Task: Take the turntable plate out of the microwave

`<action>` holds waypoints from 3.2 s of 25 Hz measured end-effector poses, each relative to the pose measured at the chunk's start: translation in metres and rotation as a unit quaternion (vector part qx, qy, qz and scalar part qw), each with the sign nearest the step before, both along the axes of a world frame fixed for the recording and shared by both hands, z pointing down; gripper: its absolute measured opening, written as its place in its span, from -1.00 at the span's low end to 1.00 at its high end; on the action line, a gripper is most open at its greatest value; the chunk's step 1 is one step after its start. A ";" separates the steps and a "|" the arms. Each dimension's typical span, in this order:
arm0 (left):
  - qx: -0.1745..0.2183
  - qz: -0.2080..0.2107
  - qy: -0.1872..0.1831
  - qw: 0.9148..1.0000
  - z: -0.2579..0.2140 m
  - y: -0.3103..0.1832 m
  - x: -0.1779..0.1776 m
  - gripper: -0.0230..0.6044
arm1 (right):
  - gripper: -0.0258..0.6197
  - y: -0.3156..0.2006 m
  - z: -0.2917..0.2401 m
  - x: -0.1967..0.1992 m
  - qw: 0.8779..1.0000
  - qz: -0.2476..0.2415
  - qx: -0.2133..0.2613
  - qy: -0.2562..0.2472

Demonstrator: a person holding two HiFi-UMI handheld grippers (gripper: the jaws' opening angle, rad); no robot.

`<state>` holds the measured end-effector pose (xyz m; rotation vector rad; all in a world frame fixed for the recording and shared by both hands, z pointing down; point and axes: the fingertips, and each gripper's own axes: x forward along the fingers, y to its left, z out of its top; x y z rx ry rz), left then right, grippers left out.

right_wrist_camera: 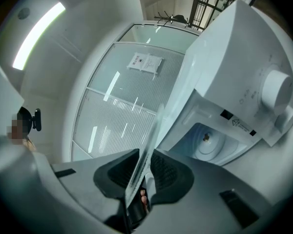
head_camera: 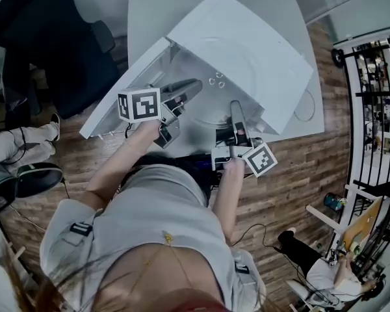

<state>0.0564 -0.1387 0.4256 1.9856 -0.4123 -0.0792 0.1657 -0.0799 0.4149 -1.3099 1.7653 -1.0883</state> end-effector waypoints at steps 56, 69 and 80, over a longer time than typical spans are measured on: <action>0.362 0.028 -0.207 0.909 -0.009 0.031 0.004 -0.11 | -0.67 -0.026 0.006 -0.015 0.997 -0.045 -0.006 -0.062; 0.365 0.018 -0.228 0.902 -0.006 0.026 0.015 -0.11 | -0.17 -0.018 0.008 -0.026 0.967 -0.047 -0.027 0.248; 0.359 0.004 -0.226 0.906 -0.006 0.025 0.017 -0.11 | -0.02 0.019 0.009 -0.006 0.850 0.110 -0.118 0.501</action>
